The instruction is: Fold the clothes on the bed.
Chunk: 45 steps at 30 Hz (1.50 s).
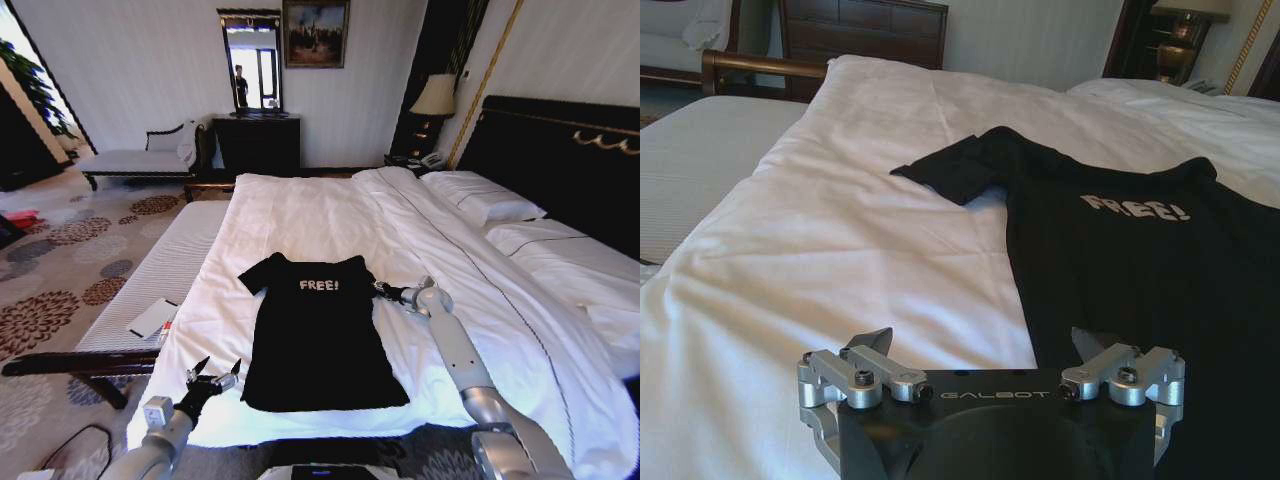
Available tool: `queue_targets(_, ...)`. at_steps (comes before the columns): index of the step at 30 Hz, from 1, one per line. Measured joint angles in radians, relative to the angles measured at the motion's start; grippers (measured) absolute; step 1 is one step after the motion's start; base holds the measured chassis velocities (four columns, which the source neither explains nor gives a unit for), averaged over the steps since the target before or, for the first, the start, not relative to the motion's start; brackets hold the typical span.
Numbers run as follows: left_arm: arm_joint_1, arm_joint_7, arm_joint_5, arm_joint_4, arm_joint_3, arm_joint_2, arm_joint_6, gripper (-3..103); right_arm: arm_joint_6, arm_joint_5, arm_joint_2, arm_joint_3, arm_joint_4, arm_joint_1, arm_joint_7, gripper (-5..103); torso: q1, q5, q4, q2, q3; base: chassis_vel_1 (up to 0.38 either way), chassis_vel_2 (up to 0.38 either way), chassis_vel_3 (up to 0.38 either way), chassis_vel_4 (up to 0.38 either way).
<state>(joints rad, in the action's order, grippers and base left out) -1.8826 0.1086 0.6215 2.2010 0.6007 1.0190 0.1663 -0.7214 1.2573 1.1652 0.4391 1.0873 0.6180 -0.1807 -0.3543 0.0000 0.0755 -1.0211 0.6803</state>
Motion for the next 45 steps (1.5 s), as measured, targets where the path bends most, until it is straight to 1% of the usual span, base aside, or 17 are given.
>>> queue_targets(1,0.000,0.000,0.000,0.000,0.000,0.000,0.000,100,0.000,0.000,0.000,0.000,0.000,0.000,0.000,38,0.000,0.0000,0.0000,0.000,0.000,0.000,0.000,0.000,0.000)
queue_targets(3,0.000,-0.001,-0.001,-0.004,0.001,0.001,-0.001,100,0.025,-0.032,-0.004,-0.008,-0.014,-0.004,0.024,27,0.000,0.0000,-0.0001,0.000,0.000,0.000,0.000,0.000,0.000)
queue_targets(4,0.000,-0.002,-0.001,-0.006,0.001,0.001,-0.002,100,0.050,-0.067,-0.005,-0.014,-0.021,-0.005,0.048,27,0.000,0.0000,-0.0001,0.000,0.000,0.000,0.000,0.000,0.000)
queue_targets(6,0.001,-0.002,-0.001,-0.008,0.001,0.003,-0.002,100,0.113,-0.133,-0.012,-0.032,-0.029,-0.005,0.110,16,0.000,0.0002,-0.0001,0.000,0.000,0.000,0.000,0.000,0.000)
queue_targets(9,0.003,-0.003,-0.001,-0.009,0.001,0.003,-0.003,100,0.139,-0.160,-0.020,-0.047,-0.028,-0.004,0.140,12,0.000,-0.0002,0.0000,0.000,0.000,0.000,0.000,0.000,0.000)
queue_targets(11,0.006,-0.003,0.001,-0.009,0.003,0.003,-0.003,100,0.157,-0.180,-0.022,-0.056,-0.027,-0.003,0.153,2,0.000,0.0002,0.0001,0.000,0.000,0.000,0.000,0.000,0.000)
queue_targets(17,0.012,-0.004,0.011,-0.010,0.007,0.003,-0.004,100,0.225,-0.247,-0.037,-0.063,-0.012,0.003,0.195,2,0.000,0.0000,-0.0003,0.000,0.000,0.000,0.000,0.000,0.000)
queue_targets(21,0.018,-0.004,0.013,-0.015,0.003,0.003,-0.006,100,0.335,-0.319,-0.060,-0.065,0.007,0.018,0.249,2,0.000,0.0000,0.0001,0.000,0.000,0.000,0.000,0.000,0.000)
queue_targets(32,0.021,-0.005,0.015,-0.017,0.002,0.003,-0.007,100,0.444,-0.421,-0.071,-0.073,-0.015,0.046,0.289,2,0.000,0.0001,0.0001,0.000,0.000,0.000,0.000,0.000,0.000)
queue_targets(36,0.015,-0.005,0.015,-0.017,0.007,0.004,-0.007,100,0.441,-0.432,-0.071,-0.076,-0.004,0.060,0.284,2,0.000,0.0000,-0.0004,0.000,0.000,0.000,0.000,0.000,0.000)
queue_targets(38,0.016,-0.006,0.017,-0.018,0.008,0.004,-0.007,100,0.390,-0.459,-0.082,-0.087,0.028,0.094,0.269,-2,0.000,-0.0002,-0.0003,0.000,0.000,0.000,0.000,0.000,0.000)
queue_targets(39,0.019,-0.006,0.019,-0.018,0.008,0.003,-0.007,100,0.344,-0.461,-0.086,-0.089,0.049,0.115,0.254,2,0.000,-0.0001,0.0001,0.000,0.000,0.000,0.000,0.000,0.000)
queue_targets(40,0.019,-0.006,0.019,-0.018,0.008,0.003,-0.007,100,0.344,-0.461,-0.086,-0.089,0.049,0.115,0.254,2,0.000,-0.0001,0.0001,0.000,0.000,0.000,0.000,0.000,0.000)
queue_targets(41,0.022,-0.006,0.022,-0.019,0.008,0.002,-0.007,100,0.312,-0.461,-0.090,-0.090,0.072,0.138,0.244,7,0.000,0.0000,-0.0001,0.000,0.000,0.000,0.000,0.000,0.000)
queue_targets(42,0.024,-0.006,0.024,-0.019,0.007,0.001,-0.007,100,0.288,-0.463,-0.094,-0.089,0.094,0.160,0.236,7,0.000,-0.0001,0.0001,0.000,0.000,0.000,0.000,0.000,0.000)
queue_targets(43,0.026,-0.006,0.026,-0.020,0.006,0.000,-0.007,100,0.277,-0.465,-0.097,-0.089,0.112,0.180,0.229,13,0.000,-0.0001,0.0003,0.000,0.000,0.000,0.000,0.000,0.000)
queue_targets(45,0.028,-0.006,0.026,-0.021,0.004,-0.001,-0.007,100,0.271,-0.468,-0.100,-0.085,0.134,0.204,0.218,19,0.000,-0.0001,0.0003,0.000,0.000,0.000,0.000,0.000,0.000)
